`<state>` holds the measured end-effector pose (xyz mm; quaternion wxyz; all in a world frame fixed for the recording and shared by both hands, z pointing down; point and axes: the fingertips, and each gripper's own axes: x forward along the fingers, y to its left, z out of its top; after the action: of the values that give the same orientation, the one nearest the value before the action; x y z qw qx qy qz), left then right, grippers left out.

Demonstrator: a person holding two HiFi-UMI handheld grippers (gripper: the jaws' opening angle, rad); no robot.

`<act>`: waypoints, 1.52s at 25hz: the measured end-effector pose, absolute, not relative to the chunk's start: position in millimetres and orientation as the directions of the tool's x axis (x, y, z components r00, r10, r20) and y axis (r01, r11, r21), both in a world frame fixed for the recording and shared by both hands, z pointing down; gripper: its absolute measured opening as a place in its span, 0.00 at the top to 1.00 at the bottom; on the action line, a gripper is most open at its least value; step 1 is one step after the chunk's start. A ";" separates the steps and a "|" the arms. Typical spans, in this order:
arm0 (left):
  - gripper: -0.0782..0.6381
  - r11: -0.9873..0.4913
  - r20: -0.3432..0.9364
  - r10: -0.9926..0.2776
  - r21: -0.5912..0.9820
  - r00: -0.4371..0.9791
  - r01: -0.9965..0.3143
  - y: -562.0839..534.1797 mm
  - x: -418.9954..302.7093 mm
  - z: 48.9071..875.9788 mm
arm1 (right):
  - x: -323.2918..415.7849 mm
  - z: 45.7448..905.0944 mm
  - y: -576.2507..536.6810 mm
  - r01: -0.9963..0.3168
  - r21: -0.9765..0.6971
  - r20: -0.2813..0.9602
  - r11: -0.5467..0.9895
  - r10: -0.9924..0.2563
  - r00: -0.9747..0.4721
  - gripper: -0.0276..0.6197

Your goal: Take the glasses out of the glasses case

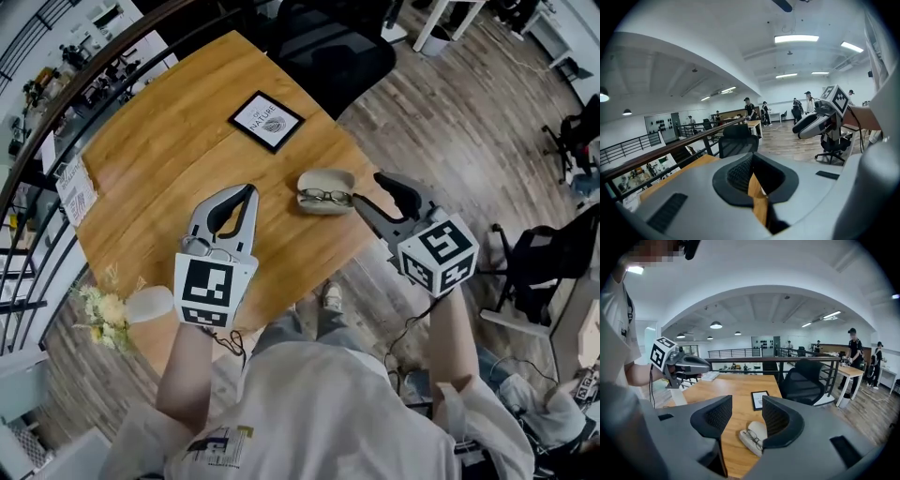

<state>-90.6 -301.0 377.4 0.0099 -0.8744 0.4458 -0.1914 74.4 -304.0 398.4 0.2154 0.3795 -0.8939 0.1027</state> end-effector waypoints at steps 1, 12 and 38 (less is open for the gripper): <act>0.87 -0.602 0.337 -0.781 -0.184 0.525 -0.777 -304.7 -87.2 382.5 | 75.6 406.0 -309.4 -0.709 -0.021 0.480 0.705 -0.615 -0.626 0.61; 0.87 -0.619 0.446 -0.734 -0.129 0.512 -0.775 -352.5 -58.5 438.3 | 56.7 495.7 -349.2 -0.521 -0.156 0.632 0.839 -0.320 -0.705 0.61; 0.87 -0.683 0.639 -0.550 0.026 0.537 -0.730 -361.2 -58.7 586.1 | 30.0 720.7 -371.0 -0.406 -0.290 0.870 0.867 0.061 -0.490 0.60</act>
<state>-58.7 -361.2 586.1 -0.1465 -0.8644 0.3703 -0.3069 30.0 -371.0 720.7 0.4944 0.1036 -0.8301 0.2362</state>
